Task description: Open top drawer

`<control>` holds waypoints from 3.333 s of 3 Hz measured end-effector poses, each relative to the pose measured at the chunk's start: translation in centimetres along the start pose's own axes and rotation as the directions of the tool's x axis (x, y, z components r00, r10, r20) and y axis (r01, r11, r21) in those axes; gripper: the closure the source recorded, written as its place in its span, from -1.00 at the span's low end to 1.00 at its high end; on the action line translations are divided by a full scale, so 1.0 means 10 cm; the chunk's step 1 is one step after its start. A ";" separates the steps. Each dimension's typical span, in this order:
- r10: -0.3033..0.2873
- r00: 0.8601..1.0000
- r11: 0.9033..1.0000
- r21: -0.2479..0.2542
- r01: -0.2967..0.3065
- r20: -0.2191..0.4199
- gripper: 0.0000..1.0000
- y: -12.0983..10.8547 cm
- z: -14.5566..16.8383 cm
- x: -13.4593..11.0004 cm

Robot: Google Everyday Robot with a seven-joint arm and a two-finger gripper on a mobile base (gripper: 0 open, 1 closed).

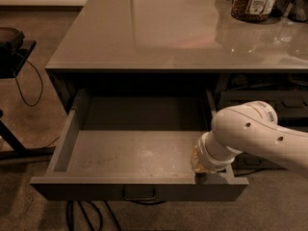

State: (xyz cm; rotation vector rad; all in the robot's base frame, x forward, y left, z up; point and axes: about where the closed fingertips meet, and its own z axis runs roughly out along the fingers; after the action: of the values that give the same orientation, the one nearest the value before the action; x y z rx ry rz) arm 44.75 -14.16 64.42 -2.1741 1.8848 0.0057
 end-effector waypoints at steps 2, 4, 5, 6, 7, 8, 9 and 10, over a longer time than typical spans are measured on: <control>0.025 1.000 0.998 -0.063 -0.025 -0.003 1.00 -0.09 0.10 0.09; 0.039 0.999 0.992 -0.120 -0.034 0.033 1.00 0.09 0.20 0.15; 0.046 0.997 0.990 -0.134 -0.038 0.061 1.00 0.27 0.21 0.17; 0.046 0.997 0.990 -0.134 -0.038 0.062 1.00 0.27 0.21 0.17; 0.052 0.994 0.986 -0.162 -0.037 0.091 1.00 0.60 0.20 0.18; 0.052 0.994 0.986 -0.162 -0.036 0.091 1.00 0.58 0.20 0.19; 0.053 0.991 0.980 -0.194 -0.029 0.120 1.00 1.03 0.16 0.17; 0.053 0.991 0.980 -0.194 -0.029 0.120 1.00 1.00 0.16 0.17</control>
Offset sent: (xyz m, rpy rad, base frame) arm 0.0321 -0.0155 -0.0257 -0.0209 0.1793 -0.0388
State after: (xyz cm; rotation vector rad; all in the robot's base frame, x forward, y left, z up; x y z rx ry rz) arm 35.52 -16.73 60.57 -2.1984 1.9282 0.3373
